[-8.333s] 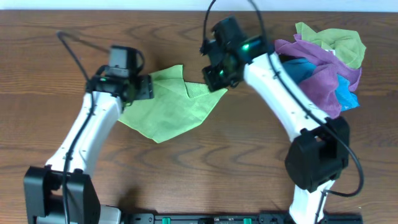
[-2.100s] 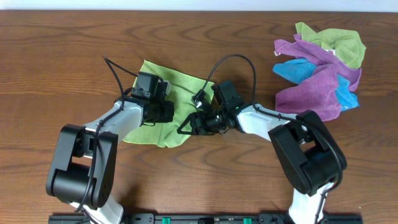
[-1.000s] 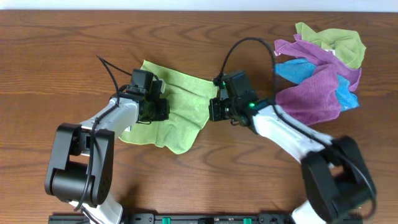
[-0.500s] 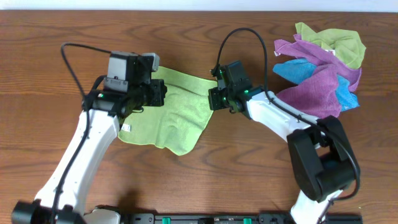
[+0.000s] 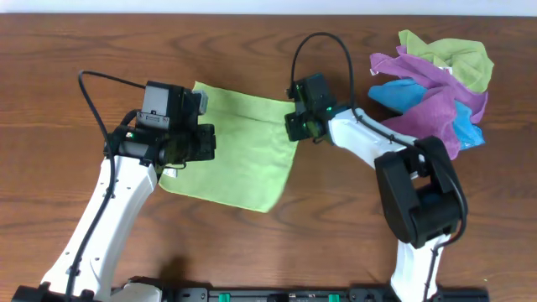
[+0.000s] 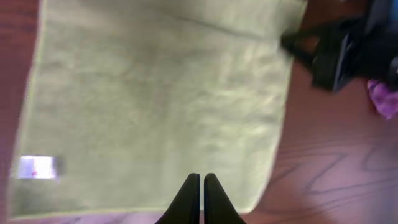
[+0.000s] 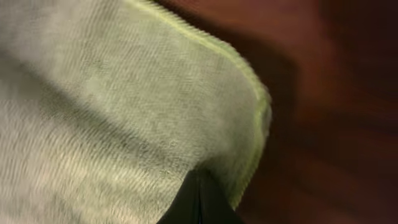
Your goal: Fold the cloth
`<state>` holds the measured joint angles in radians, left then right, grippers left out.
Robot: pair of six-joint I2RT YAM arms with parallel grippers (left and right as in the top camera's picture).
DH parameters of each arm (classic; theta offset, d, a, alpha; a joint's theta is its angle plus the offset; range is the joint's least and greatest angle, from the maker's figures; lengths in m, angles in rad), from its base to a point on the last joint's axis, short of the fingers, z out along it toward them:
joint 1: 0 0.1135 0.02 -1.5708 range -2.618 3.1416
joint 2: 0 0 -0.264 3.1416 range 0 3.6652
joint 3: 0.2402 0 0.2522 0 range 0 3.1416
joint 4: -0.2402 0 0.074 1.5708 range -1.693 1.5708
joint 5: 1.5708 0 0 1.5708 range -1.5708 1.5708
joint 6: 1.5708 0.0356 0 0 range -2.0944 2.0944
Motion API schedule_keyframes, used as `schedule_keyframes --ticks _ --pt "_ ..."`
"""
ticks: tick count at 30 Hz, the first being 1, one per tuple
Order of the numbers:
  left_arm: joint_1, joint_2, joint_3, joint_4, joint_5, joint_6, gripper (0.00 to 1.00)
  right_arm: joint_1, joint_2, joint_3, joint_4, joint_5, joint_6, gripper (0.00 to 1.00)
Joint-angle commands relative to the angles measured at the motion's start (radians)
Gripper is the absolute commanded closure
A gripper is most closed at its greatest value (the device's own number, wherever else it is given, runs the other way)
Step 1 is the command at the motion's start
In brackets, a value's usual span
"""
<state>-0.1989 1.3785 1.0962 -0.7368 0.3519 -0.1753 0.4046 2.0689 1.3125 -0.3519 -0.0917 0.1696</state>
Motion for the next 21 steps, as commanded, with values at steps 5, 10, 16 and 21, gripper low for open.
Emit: schedule_keyframes --ticks 5,10,16,21 --pt "0.004 -0.004 0.005 -0.014 -0.086 0.034 0.94 -0.078 0.076 0.183 -0.045 0.064 -0.055 0.99" --pt "0.004 0.016 0.003 -0.016 -0.149 0.034 0.94 -0.064 0.076 0.234 -0.074 -0.006 -0.054 0.99" --pt "0.004 0.022 0.003 -0.014 -0.154 0.041 0.94 -0.006 0.056 0.289 -0.251 -0.074 -0.064 0.99" --pt "0.004 0.023 0.003 -0.006 -0.154 0.041 0.94 0.048 0.058 0.272 -0.335 -0.05 -0.1 0.99"
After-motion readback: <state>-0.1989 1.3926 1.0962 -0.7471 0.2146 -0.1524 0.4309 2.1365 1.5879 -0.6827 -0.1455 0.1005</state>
